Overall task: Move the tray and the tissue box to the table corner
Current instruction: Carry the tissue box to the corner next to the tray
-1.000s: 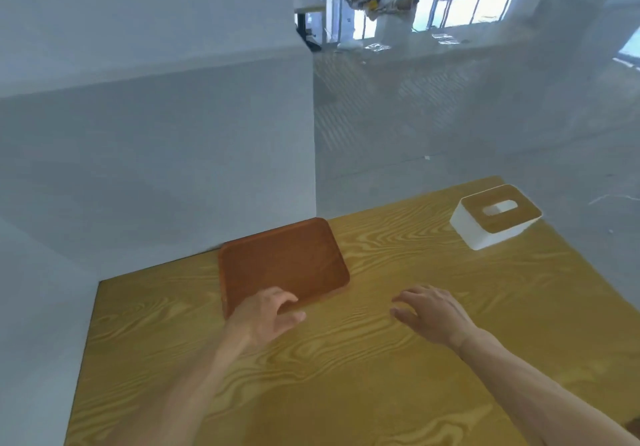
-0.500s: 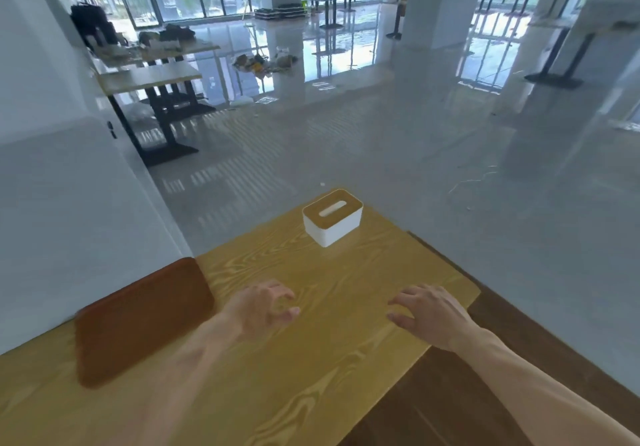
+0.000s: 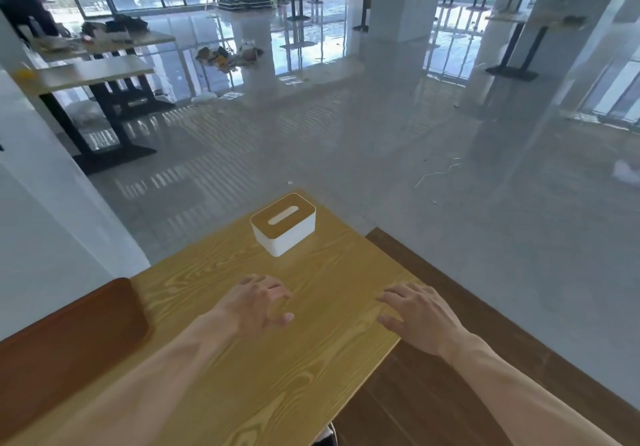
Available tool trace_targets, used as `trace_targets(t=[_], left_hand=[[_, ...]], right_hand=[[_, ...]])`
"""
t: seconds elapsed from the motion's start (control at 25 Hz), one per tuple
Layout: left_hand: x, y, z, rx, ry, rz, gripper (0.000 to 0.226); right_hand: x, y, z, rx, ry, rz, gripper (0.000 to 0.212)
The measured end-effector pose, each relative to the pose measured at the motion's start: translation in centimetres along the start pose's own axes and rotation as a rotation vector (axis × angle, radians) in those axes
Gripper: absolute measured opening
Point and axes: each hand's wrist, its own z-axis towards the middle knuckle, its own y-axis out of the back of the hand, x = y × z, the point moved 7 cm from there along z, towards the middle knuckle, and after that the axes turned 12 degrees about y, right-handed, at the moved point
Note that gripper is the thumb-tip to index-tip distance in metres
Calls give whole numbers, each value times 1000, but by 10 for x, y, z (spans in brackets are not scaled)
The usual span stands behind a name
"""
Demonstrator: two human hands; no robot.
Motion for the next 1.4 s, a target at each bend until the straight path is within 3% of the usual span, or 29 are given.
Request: trace_targets(t=[0.28,0.52,0.76,1.04,1.24,1.4], left_hand=[[29,2,65,-62,91,-96,69],[64,-1,100,-17,183,-125,70],[101,-6,135,-7,381,-152,83],[124,-15,183,94,631,-194,96],[129,-18,227,178,709,-169,116],[127,-34,252,259,724,-133,127]], right_hand=[[-41,4,103,24,144,-78,55],[-53,-11,195,104,268,-92,54],[-64,-29,286,160,396,-46,59],[-89,-42,375,266,454,16,91],[-88,-56,432,346,524,-1,121],[-70,-82,456,426,626,-49,132]])
